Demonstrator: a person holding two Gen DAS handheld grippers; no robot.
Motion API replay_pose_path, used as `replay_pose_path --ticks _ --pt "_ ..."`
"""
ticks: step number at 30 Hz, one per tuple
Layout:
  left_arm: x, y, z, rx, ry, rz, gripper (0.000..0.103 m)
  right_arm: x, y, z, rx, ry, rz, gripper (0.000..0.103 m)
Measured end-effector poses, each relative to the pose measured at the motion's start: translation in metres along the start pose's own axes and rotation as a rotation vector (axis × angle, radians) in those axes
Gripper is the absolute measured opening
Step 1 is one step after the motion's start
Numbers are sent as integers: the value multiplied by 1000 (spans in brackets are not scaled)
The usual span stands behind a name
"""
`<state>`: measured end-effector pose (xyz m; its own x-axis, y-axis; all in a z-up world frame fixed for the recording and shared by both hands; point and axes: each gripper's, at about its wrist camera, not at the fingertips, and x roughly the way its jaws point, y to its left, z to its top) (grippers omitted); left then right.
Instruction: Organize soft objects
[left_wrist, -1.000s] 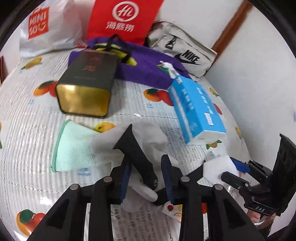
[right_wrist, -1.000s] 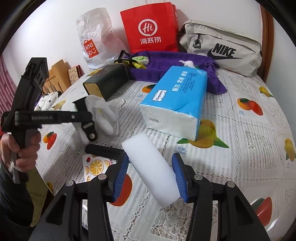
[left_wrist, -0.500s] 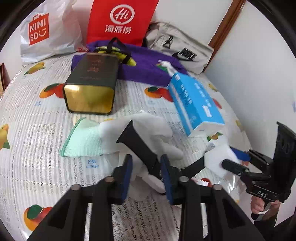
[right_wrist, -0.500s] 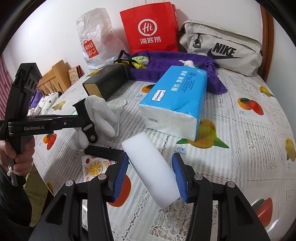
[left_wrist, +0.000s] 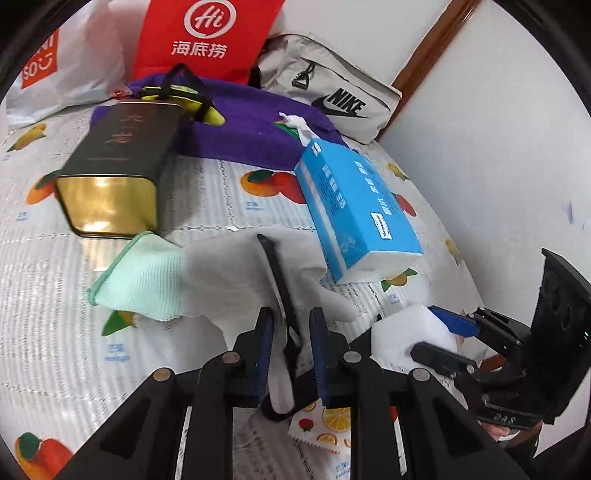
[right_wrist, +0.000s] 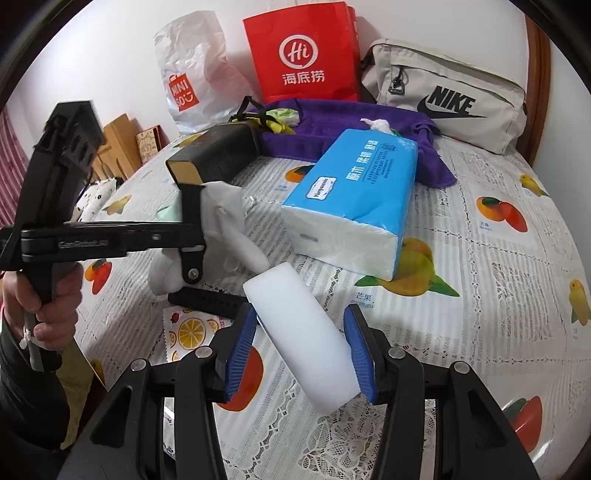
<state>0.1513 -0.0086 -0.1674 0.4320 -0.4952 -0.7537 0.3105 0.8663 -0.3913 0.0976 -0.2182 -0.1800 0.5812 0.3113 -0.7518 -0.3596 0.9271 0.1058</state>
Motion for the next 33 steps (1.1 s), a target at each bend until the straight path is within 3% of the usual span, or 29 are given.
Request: replay_pose_path --ticks 3,7,13,21,28,33 --pt "7 -1 3 -7 6 5 18 1 3 -1 -20 4 -2 50" --pt "11 -6 6 15 3 35 8 3 2 -1 -26 11 -5 51" --pt "1 -1 4 33 -4 112 8 -2 -1 0 -18 -2 -8 47" --pt "-6 -3 8 39 3 55 9 -2 -7 0 0 1 -12 47" --pt "11 -15 14 71 51 92 21 -3 -6 0 -5 1 -7 47" --pt "21 -14 19 54 57 133 23 -2 -6 1 -1 0 -7 47"
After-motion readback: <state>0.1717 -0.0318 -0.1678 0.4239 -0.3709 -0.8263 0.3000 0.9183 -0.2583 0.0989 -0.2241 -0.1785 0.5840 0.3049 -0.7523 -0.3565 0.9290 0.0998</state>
